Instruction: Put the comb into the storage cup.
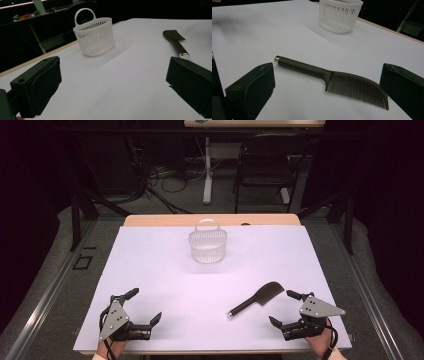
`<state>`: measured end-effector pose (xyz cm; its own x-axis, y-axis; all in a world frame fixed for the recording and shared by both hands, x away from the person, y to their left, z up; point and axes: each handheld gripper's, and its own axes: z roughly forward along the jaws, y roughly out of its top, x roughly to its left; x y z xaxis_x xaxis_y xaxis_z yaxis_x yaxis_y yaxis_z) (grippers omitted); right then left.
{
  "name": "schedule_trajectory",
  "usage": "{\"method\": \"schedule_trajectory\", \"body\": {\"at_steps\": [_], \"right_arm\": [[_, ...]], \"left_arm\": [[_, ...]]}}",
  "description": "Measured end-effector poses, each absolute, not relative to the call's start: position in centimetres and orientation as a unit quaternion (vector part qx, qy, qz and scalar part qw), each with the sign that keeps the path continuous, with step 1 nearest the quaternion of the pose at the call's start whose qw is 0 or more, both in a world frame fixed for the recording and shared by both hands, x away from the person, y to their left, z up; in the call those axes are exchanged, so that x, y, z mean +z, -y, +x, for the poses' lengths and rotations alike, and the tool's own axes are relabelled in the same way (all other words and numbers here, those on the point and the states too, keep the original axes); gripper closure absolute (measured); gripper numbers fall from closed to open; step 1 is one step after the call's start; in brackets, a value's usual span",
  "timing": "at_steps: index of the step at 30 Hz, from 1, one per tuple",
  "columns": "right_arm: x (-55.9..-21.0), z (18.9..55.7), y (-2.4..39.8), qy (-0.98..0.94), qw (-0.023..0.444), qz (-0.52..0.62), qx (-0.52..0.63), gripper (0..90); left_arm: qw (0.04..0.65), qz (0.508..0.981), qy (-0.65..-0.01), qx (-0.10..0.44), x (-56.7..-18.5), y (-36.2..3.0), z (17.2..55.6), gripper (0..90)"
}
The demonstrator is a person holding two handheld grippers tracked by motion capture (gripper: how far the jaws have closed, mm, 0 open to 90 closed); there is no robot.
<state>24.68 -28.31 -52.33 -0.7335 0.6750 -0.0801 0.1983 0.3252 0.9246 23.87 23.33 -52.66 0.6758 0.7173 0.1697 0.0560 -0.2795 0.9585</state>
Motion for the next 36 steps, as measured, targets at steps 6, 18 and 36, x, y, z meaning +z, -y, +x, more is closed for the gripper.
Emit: {"method": "schedule_trajectory", "body": {"at_steps": [6,18,36], "right_arm": [[-52.3,24.7,28.3,-0.78,0.23,0.281,0.509,0.0],[-52.2,25.1,27.3,-0.787,0.221,0.28,0.503,0.0],[-52.3,26.7,24.8,-0.803,0.205,0.278,0.487,0.0]], "left_arm": [[0.541,0.738,-0.263,0.305,-52.7,-23.3,23.9,0.0],[0.54,0.739,-0.263,0.305,-52.7,-23.2,23.9,0.0],[0.537,0.741,-0.263,0.306,-52.7,-23.2,24.0,0.0]]}}
